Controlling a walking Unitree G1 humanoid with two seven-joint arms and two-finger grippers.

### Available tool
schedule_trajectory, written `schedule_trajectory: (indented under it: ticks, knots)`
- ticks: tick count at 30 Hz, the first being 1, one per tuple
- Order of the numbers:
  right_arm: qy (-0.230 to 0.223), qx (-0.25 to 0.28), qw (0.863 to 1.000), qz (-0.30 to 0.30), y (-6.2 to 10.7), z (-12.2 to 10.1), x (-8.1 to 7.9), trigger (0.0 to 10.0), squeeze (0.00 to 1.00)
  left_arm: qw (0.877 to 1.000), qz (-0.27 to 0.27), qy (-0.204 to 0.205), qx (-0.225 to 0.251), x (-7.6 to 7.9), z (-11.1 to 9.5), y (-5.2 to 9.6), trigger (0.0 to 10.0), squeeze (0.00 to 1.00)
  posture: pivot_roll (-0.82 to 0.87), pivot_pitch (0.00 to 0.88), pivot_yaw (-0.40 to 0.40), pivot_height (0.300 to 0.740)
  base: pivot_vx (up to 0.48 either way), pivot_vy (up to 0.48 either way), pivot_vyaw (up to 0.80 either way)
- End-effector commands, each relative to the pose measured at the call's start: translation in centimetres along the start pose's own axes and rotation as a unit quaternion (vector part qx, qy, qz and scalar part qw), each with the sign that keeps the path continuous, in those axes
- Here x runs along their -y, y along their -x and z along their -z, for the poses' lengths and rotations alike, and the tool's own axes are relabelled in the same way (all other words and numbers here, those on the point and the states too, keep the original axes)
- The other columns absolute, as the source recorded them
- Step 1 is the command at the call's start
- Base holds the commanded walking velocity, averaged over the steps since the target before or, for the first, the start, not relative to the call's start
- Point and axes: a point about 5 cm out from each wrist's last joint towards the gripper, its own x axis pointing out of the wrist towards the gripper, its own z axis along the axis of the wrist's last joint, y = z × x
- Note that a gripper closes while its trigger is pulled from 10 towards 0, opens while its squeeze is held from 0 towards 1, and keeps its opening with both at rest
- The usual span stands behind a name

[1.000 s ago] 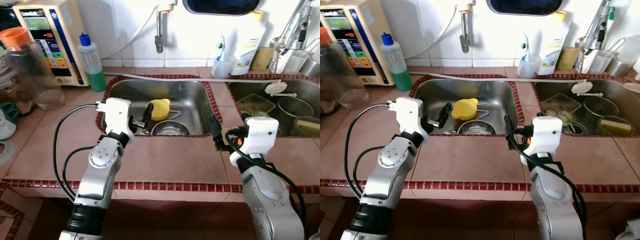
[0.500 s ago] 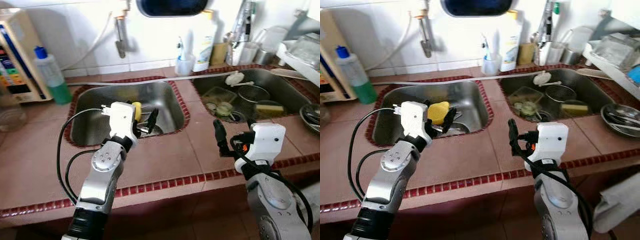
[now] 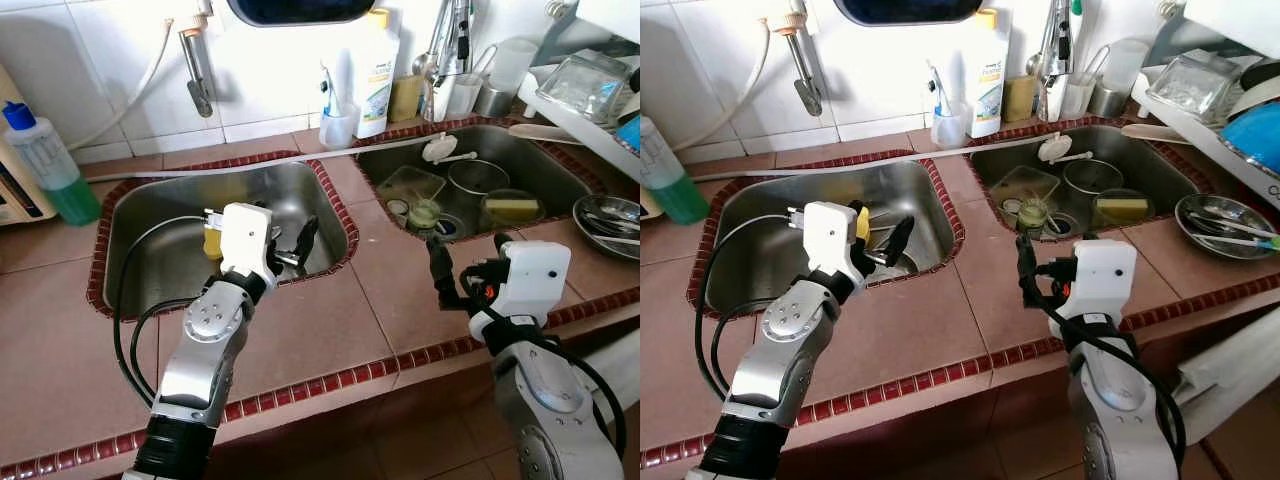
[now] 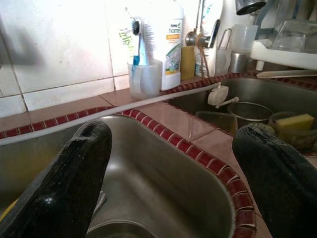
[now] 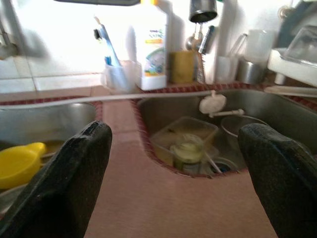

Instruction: Kitchen organization

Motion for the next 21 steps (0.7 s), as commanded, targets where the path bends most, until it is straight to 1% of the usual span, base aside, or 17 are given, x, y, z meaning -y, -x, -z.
schedule_trajectory:
  ticks: [1,21]
  knots:
    - [0.003,0.004,1.0,0.004,0.0,-0.31,0.13,10.0,0.0,1.0,-0.004,0.0,0.004,-0.14,-0.42,-0.12,10.0,0.0,0.04,0.011,0.051,0.74,0.0,0.0,-0.77]
    - [0.006,0.007,1.0,0.003,-0.11,-0.61,0.19,10.0,0.0,1.0,0.003,0.002,-0.004,0.24,-0.24,0.0,10.0,0.0,0.04,0.016,0.045,0.74,0.0,0.0,-0.77]
